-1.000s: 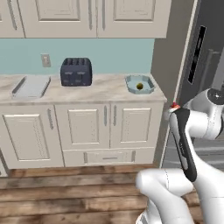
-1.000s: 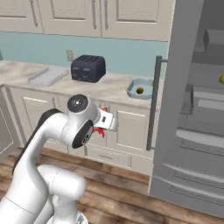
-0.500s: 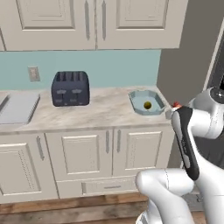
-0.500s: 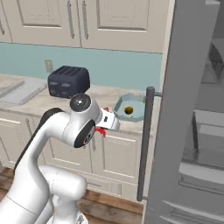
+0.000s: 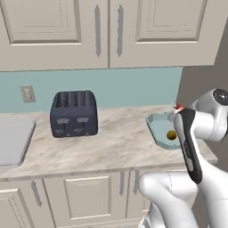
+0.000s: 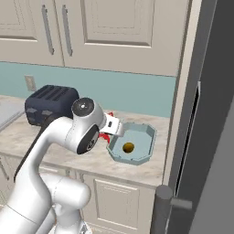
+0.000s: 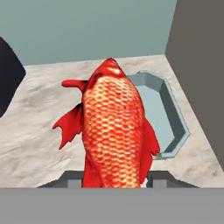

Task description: Place one lemon and one fish in each tupperware on the nearby counter, to pack two identical lunches.

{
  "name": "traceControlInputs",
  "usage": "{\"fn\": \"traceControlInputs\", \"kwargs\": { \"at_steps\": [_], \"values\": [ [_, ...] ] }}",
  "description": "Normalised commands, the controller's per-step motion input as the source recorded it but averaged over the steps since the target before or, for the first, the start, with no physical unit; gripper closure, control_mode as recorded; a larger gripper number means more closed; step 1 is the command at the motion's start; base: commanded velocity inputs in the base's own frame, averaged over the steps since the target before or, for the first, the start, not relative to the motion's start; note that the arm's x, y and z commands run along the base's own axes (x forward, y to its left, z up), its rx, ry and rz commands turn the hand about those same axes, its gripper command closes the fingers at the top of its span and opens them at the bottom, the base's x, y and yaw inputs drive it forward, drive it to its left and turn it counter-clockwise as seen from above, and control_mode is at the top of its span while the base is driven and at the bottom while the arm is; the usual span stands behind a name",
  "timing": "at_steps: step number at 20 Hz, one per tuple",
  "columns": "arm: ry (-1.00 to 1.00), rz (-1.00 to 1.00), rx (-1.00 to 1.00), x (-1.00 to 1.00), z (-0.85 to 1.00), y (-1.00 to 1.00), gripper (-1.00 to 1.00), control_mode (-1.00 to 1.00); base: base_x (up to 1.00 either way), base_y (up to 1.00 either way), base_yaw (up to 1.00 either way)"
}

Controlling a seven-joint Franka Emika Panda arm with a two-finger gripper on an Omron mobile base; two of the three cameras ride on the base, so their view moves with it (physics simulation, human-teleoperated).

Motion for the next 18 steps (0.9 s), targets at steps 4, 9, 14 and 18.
{"fn": "traceControlInputs", "kwargs": {
  "at_steps": [4, 9, 14, 18],
  "values": [
    [0.08, -0.14, 0.00, 0.75, -0.17, -0.35, 1.00, -1.00, 0.25, -0.11, -0.06],
    [0.15, -0.06, -0.02, 0.95, -0.36, -0.05, 1.00, -1.00, 0.00, 0.00, 0.00],
    [0.14, -0.02, -0.01, 0.36, -0.73, 0.00, 1.00, -1.00, 0.00, 0.00, 0.00],
    [0.08, 0.00, 0.00, 0.26, -0.68, 0.00, 1.00, -1.00, 0.00, 0.00, 0.00]
  ]
}}
